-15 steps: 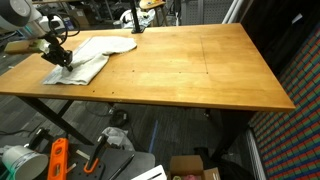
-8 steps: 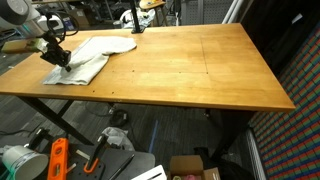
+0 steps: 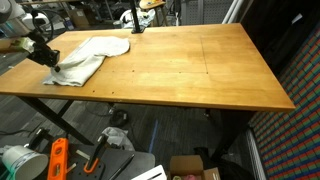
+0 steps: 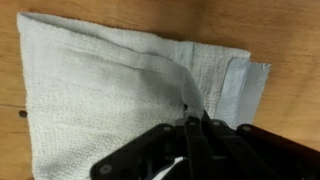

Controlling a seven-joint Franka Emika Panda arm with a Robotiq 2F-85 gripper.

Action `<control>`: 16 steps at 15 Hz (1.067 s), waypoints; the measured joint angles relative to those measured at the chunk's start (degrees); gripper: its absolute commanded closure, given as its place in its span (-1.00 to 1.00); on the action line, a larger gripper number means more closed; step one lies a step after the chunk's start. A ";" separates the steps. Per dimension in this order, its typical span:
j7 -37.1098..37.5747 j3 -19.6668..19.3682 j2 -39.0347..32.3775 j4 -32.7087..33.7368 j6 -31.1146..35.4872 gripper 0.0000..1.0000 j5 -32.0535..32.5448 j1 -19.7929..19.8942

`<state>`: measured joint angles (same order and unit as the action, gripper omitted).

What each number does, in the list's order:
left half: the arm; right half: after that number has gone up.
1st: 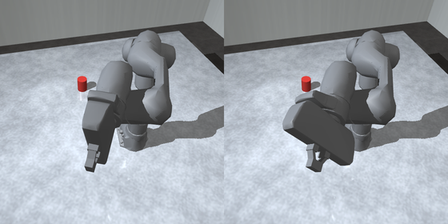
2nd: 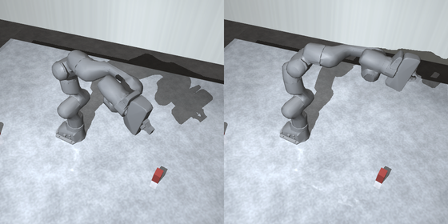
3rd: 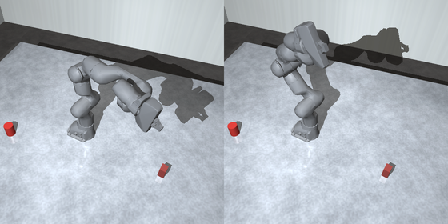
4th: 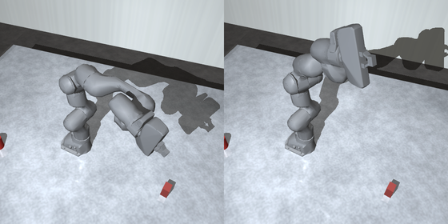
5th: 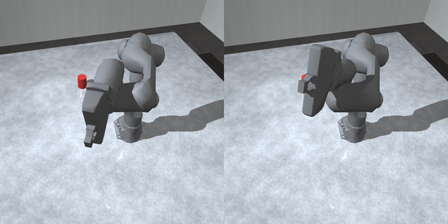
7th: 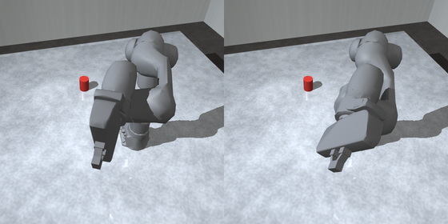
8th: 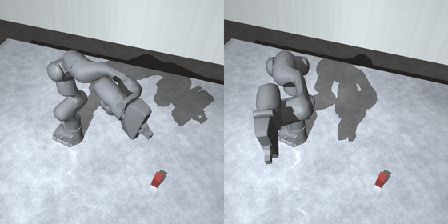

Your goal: Fold the towel in half

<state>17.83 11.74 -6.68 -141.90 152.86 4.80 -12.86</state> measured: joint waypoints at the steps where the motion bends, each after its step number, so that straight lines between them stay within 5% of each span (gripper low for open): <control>1: 0.00 0.30 0.37 -0.26 0.26 0.93 -0.26 -0.07; 11: -0.10 0.78 3.24 -2.15 3.91 0.92 -2.13 -0.11; 16: -2.17 -1.20 2.73 -1.43 -1.72 0.93 -2.13 1.12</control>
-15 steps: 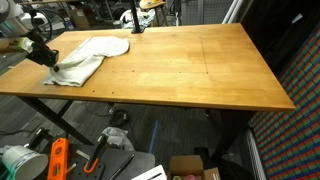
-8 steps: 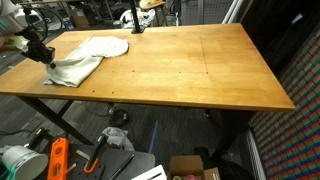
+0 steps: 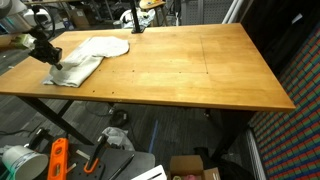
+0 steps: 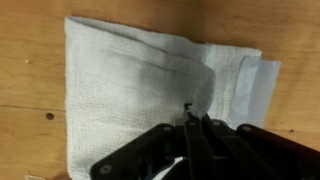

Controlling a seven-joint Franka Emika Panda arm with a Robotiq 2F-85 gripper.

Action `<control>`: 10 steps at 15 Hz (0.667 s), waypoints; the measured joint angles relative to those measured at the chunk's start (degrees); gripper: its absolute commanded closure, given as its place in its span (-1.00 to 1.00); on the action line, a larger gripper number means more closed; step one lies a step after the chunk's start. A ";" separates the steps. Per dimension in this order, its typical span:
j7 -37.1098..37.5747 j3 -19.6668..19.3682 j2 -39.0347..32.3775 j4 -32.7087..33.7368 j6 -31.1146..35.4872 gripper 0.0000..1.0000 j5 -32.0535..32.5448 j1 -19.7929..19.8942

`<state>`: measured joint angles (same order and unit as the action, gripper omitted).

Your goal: Fold the towel in half

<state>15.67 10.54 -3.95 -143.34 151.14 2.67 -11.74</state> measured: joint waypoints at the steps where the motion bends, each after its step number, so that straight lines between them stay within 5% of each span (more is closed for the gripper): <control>1: -1.07 -0.47 -0.56 0.38 -2.37 0.93 0.00 0.38; 10: -11.74 -2.08 -6.16 6.14 -16.72 0.92 -0.01 2.90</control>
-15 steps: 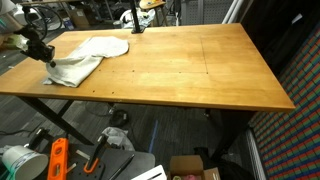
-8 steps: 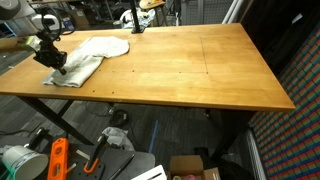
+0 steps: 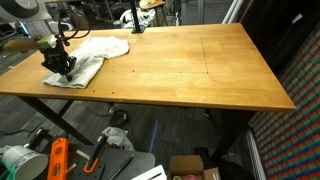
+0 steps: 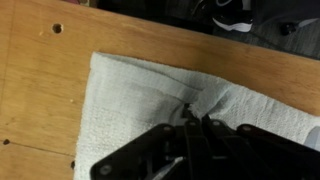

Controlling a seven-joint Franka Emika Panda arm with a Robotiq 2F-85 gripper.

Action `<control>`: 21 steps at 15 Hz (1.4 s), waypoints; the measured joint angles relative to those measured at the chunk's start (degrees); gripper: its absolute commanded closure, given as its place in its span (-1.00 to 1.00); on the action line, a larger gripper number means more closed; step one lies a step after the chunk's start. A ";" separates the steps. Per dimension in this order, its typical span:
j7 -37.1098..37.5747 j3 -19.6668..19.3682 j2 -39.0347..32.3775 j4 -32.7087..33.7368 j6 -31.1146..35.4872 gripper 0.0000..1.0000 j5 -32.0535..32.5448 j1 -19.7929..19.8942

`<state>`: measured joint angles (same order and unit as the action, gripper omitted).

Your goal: Fold the towel in half

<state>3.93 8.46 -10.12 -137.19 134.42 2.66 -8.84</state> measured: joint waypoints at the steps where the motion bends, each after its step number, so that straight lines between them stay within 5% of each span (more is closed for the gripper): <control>1: -0.67 -0.03 -0.15 0.25 -0.26 0.91 0.00 0.15; 14: -5.48 -0.46 0.46 -0.08 -0.23 0.91 0.63 0.69; 21: -5.79 1.43 6.68 -3.22 -0.13 0.91 1.01 -0.39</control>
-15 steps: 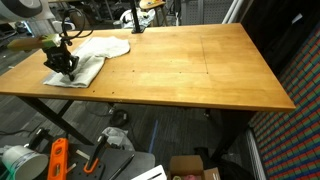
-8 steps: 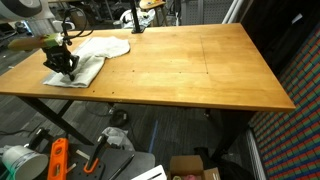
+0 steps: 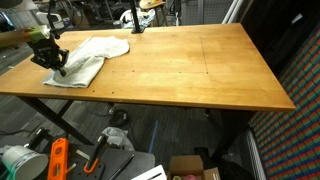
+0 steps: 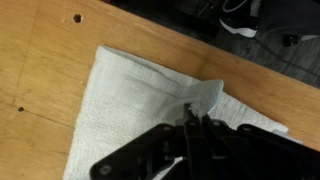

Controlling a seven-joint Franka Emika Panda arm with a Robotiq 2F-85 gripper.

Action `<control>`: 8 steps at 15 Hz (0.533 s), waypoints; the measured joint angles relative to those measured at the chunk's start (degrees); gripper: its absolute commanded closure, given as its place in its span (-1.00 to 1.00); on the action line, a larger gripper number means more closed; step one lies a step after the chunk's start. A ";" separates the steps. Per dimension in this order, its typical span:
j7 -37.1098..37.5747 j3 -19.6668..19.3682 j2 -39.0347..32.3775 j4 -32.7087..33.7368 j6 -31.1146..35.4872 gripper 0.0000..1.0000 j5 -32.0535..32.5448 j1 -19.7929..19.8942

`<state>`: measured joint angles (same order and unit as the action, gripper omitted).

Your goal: Fold the towel in half

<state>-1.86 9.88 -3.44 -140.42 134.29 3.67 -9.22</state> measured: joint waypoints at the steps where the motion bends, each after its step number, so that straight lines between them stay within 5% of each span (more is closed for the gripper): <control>1: 0.03 0.46 1.20 -0.44 0.01 0.91 -0.07 -0.29; 8: 2.85 3.21 5.78 -2.19 3.76 0.91 -0.46 -2.86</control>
<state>0.99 13.09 2.34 -142.61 138.05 3.21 -12.08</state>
